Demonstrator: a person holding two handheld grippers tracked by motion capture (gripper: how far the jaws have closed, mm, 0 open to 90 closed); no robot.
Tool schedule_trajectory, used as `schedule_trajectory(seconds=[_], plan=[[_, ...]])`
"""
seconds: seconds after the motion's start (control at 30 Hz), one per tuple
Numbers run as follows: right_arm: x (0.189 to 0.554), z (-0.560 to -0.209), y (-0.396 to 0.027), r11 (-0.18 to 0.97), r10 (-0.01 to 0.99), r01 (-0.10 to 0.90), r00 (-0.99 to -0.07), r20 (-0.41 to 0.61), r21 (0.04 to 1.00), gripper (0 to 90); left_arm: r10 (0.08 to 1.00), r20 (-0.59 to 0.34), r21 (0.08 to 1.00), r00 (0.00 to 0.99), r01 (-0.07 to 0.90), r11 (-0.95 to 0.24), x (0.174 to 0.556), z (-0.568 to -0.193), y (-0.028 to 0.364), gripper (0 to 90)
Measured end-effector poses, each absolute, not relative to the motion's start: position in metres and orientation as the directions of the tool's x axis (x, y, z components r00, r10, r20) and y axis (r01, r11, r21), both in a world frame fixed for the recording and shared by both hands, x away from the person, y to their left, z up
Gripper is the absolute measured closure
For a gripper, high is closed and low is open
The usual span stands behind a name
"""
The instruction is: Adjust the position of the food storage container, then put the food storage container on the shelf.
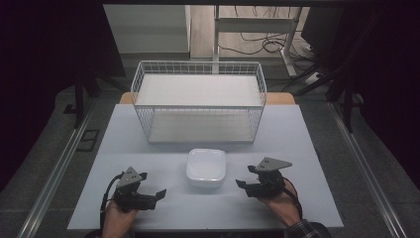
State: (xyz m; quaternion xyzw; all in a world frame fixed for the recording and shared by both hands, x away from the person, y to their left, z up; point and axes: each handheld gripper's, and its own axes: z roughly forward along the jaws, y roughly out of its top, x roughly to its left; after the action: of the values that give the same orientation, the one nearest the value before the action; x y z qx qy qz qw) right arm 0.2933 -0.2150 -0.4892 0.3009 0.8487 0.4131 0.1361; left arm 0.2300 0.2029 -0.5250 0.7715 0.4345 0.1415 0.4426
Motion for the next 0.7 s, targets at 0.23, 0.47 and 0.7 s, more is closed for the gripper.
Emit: schedule_trajectory(seconds=[0.23, 0.47, 0.7], plan=[[0.286, -0.503, -0.221, 0.502, 0.62, 0.409, -0.784, 0.012, 0.762, 7.1, 0.779, -0.138, 0.827, 0.611, 0.504, -0.248, 0.229, -0.525, 0.201, 2.4], [0.289, -0.502, -0.222, 0.486, 0.623, 0.404, -0.782, 0.017, 0.775, 4.0, 0.782, -0.131, 0.835, 0.61, 0.493, -0.244, 0.23, -0.525, 0.201, 1.8], [0.292, -0.5, -0.224, 0.465, 0.634, 0.41, -0.773, 0.028, 0.785, 3.0, 0.77, -0.126, 0.842, 0.625, 0.478, -0.25, 0.234, -0.523, 0.197, 2.6]])
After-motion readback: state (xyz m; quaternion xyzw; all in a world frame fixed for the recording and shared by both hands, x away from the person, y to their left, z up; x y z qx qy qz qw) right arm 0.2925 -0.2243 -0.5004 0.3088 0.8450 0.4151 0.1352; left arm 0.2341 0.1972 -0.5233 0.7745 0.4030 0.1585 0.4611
